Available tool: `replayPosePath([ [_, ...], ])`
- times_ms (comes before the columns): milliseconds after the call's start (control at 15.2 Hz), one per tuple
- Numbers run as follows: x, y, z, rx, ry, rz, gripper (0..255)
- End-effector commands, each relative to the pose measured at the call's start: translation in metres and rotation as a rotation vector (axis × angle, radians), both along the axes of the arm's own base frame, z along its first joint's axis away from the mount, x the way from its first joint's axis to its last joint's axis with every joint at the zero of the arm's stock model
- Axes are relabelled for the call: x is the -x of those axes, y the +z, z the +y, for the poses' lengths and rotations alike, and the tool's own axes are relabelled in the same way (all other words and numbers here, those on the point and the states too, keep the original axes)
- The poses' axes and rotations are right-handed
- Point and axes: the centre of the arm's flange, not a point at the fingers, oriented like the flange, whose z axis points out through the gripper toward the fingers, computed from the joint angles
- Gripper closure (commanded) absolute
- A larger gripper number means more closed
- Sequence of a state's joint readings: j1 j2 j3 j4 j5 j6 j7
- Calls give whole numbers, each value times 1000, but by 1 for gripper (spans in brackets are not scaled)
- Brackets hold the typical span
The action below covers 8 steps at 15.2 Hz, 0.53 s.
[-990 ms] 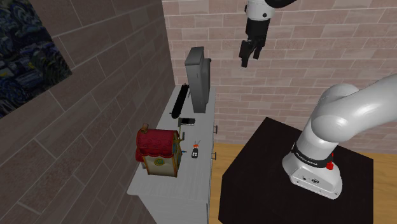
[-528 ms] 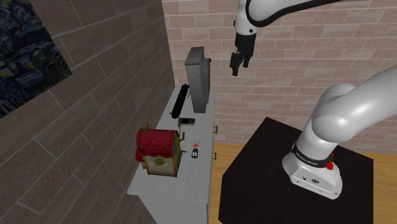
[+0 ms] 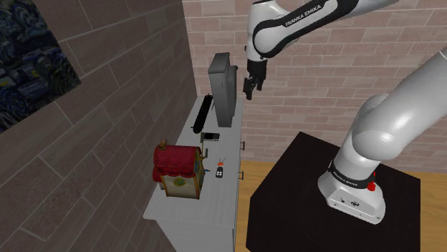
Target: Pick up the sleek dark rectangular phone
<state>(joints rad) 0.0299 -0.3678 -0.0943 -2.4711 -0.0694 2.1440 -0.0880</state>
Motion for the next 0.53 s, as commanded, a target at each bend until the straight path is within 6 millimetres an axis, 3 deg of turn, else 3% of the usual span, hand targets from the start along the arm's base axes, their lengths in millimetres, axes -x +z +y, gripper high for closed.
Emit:
replayPosePath([
  [0,-15,-24,-2,-2,19,1,0],
  [462,-71,-98,5,-11,85,10,0],
])
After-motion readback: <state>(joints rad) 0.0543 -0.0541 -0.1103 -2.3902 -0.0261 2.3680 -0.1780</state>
